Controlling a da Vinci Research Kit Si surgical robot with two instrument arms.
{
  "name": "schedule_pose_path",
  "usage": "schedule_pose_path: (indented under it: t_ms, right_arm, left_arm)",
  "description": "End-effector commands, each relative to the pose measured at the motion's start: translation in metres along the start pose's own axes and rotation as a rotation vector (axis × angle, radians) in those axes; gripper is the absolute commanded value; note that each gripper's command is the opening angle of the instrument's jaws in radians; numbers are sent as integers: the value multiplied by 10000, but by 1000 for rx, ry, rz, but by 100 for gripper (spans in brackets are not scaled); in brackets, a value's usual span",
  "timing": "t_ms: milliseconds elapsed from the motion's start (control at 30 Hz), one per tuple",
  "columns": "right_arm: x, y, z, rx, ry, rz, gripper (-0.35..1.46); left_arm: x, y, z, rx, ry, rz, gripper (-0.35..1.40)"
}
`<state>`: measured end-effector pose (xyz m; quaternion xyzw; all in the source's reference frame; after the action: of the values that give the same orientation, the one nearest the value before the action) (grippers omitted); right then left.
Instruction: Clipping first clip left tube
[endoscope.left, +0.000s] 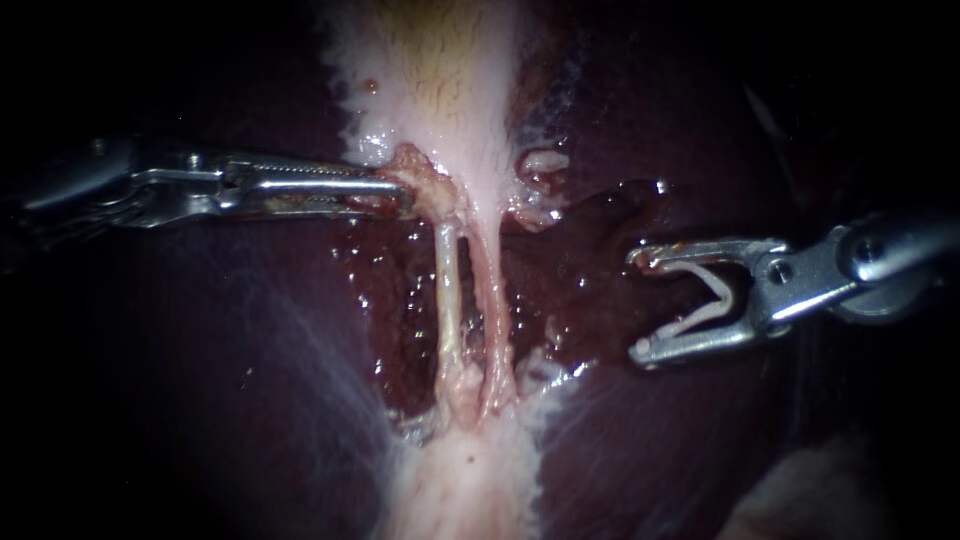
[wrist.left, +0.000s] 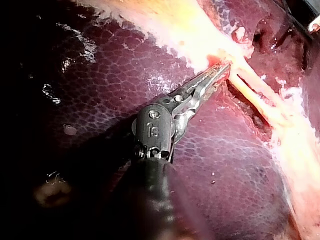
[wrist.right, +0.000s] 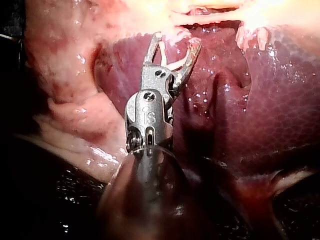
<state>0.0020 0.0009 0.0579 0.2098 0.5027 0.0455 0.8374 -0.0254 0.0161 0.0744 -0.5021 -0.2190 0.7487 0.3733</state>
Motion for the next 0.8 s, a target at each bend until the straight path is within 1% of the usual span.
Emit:
schedule_pose_path:
  t_ms: [33,100,200,267,367,500,567,667,733,800]
  right_arm:
    - [0,0,0,0,0,0,50]
    - [0,0,0,3,0,0,50]
    - [0,0,0,3,0,0,50]
    - [0,1,0,2,0,0,50]
    - [-1,1,0,2,0,0,50]
    - [-1,1,0,2,0,0,50]
    - [-1,1,0,2,0,0,50]
    - [0,2,1,2,0,0,50]
    - [0,1,1,2,0,1,50]
    - [0,1,2,2,0,0,50]
  left_arm:
    - [0,0,-1,-2,-1,0,-35]
    - [2,1,-5,-4,-2,-1,-35]
    - [8,10,-18,-11,-4,-4,-35]
    - [14,18,-30,-19,-6,-8,-35]
    - [26,30,-50,-15,-8,-15,-35]
    - [48,44,-75,-15,13,-35,-35]
    - [60,50,-87,-15,25,-31,-35]
    - [75,58,-101,-15,41,-18,-35]
    - [81,62,-107,-12,48,-10,-35]
    - [84,65,-110,-13,48,-12,-35]
